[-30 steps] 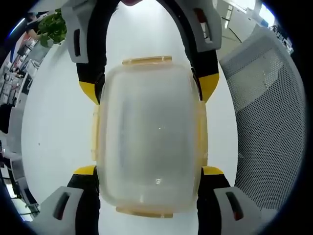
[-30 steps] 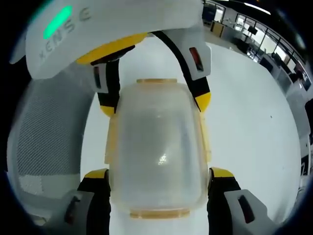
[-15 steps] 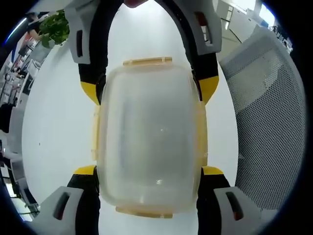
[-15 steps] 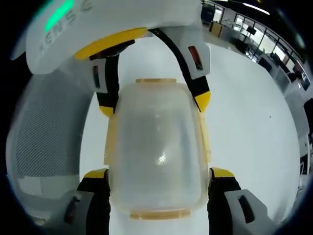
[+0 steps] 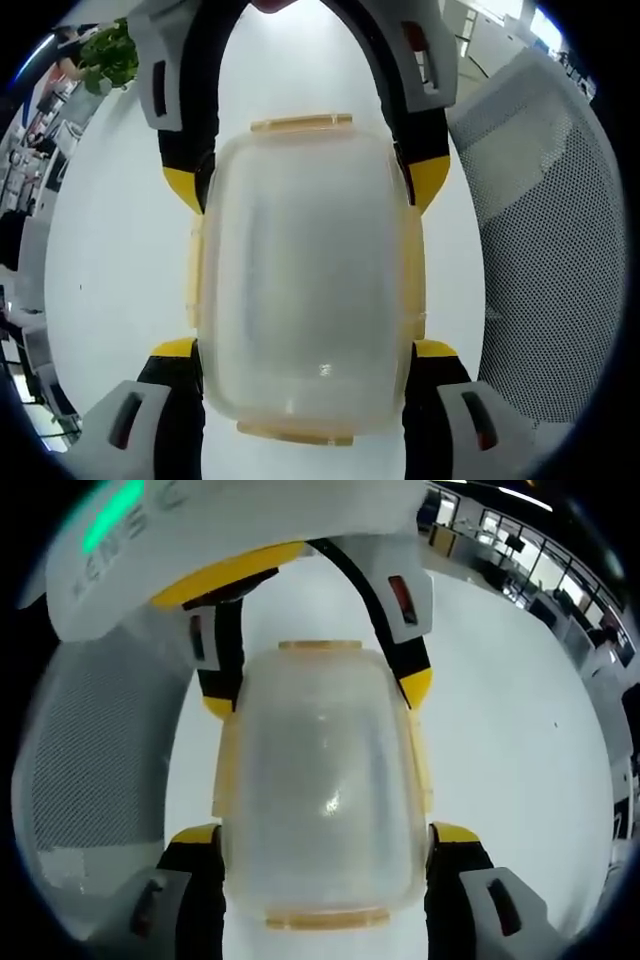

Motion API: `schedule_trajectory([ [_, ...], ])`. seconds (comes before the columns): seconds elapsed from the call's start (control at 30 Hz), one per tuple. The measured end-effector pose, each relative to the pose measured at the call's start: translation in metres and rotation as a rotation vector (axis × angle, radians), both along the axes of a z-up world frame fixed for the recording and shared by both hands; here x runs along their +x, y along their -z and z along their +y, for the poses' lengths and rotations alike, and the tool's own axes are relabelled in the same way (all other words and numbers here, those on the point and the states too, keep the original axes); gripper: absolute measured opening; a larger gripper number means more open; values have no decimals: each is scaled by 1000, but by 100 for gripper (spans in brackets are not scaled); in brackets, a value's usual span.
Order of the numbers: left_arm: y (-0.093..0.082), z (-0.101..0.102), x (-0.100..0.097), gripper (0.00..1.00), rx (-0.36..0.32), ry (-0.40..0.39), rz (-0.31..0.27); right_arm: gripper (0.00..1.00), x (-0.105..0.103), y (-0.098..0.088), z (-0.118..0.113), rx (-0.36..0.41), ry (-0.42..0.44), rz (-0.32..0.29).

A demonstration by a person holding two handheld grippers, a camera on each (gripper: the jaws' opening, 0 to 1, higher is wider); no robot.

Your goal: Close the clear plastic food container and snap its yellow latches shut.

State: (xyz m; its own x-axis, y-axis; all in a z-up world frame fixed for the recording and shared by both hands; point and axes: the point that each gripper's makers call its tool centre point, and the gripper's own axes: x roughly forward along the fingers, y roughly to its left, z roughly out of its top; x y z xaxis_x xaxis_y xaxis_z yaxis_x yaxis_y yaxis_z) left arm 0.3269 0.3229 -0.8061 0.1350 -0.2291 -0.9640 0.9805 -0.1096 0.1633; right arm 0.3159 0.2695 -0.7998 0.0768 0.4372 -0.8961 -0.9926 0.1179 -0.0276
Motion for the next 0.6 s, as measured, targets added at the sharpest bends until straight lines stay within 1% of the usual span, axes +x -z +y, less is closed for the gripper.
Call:
schedule_trajectory([
  [0.27, 0, 7, -1, 82, -1, -5, -1, 83, 0, 0, 7, -6, -1, -3],
  [0.6, 1, 20, 0, 82, -2, -10, -5, 84, 1, 1, 21, 6, -1, -2],
])
